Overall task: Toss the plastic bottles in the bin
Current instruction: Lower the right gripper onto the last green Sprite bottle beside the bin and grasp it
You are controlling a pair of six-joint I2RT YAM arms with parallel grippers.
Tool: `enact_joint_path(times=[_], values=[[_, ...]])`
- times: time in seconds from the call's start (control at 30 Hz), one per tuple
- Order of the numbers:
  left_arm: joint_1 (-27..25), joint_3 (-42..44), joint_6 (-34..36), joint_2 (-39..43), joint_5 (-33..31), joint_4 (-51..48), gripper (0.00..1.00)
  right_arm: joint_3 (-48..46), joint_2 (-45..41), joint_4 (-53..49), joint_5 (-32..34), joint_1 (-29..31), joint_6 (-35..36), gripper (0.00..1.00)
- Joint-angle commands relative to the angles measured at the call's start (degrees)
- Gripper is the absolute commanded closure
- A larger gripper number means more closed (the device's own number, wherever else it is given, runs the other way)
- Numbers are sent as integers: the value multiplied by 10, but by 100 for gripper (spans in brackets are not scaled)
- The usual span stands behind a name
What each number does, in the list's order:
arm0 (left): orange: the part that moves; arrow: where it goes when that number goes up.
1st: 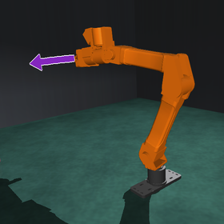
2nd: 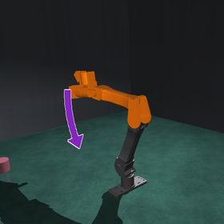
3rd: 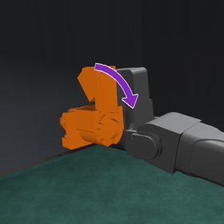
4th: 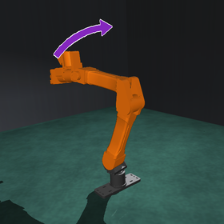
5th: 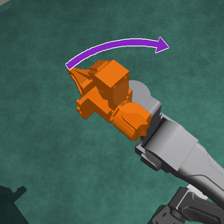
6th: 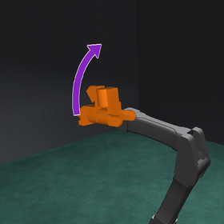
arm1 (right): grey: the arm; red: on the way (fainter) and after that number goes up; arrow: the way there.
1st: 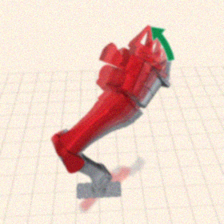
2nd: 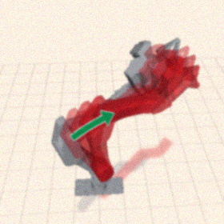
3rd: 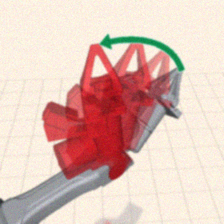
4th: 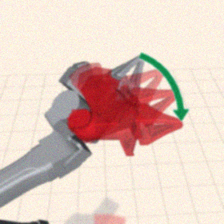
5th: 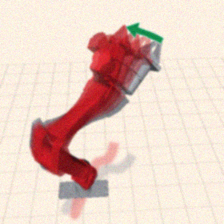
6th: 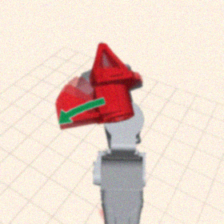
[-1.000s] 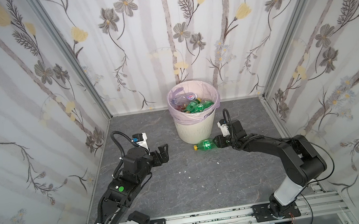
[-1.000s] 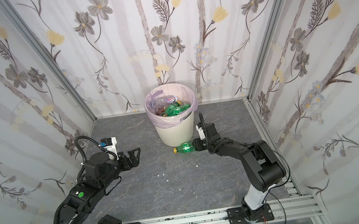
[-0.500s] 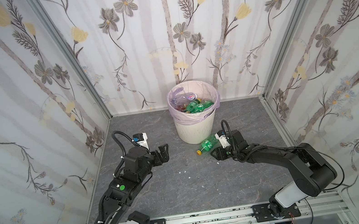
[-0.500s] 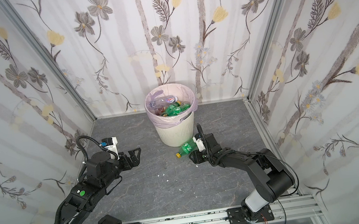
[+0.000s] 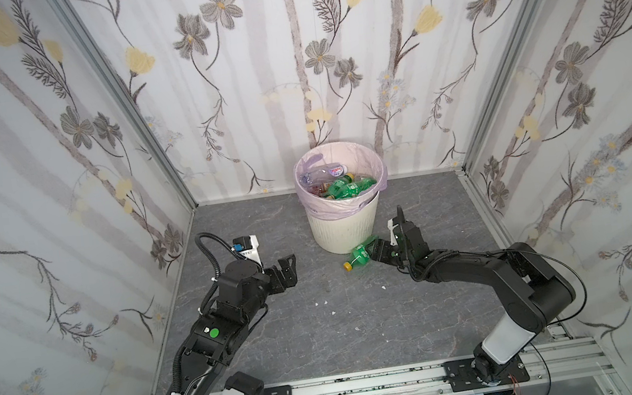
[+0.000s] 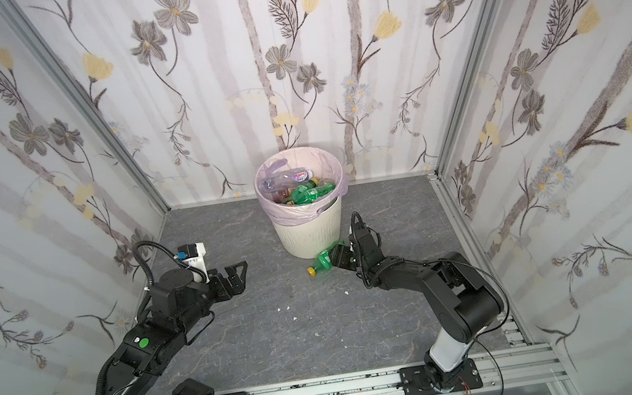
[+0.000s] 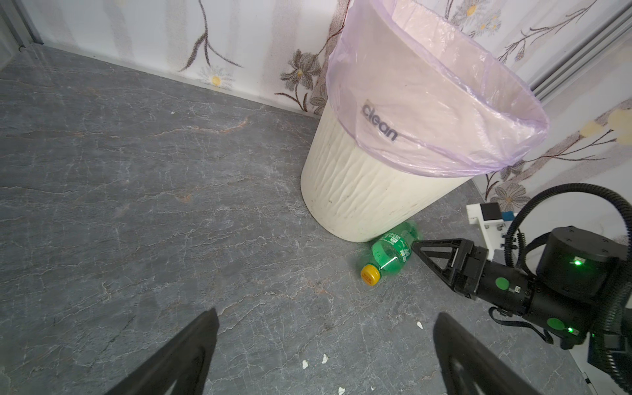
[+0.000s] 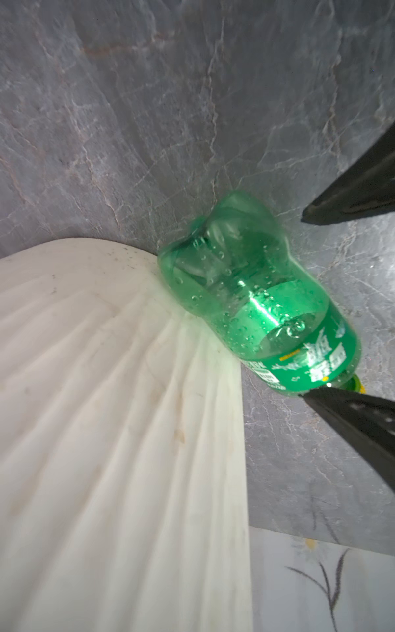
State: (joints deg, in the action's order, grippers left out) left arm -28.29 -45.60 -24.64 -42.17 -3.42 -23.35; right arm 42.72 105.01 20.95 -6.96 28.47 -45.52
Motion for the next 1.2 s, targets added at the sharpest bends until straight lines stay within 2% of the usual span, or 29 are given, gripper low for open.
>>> enact_joint_path(times=[0.0, 0.27, 0.47, 0.67, 0.8, 1.03, 1.17], values=[[1, 6, -6, 8, -6, 13, 0, 23, 32, 53, 11, 6, -44, 24], [1, 8, -6, 9, -8, 13, 0, 13, 57, 67, 5, 2, -35, 25], [1, 3, -5, -2, -6, 13, 0, 19, 77, 75, -15, -23, -17, 25], [1, 5, -5, 0, -9, 13, 0, 71, 98, 4, -1, -36, 29, 24], [2, 6, -4, 0, -13, 13, 0, 96, 95, -59, 43, -37, 75, 25], [2, 7, -2, -13, -17, 14, 0, 101, 65, -158, 105, -37, 147, 28], [2, 7, -5, -20, -16, 14, 0, 90, 51, -179, 111, -38, 169, 29]])
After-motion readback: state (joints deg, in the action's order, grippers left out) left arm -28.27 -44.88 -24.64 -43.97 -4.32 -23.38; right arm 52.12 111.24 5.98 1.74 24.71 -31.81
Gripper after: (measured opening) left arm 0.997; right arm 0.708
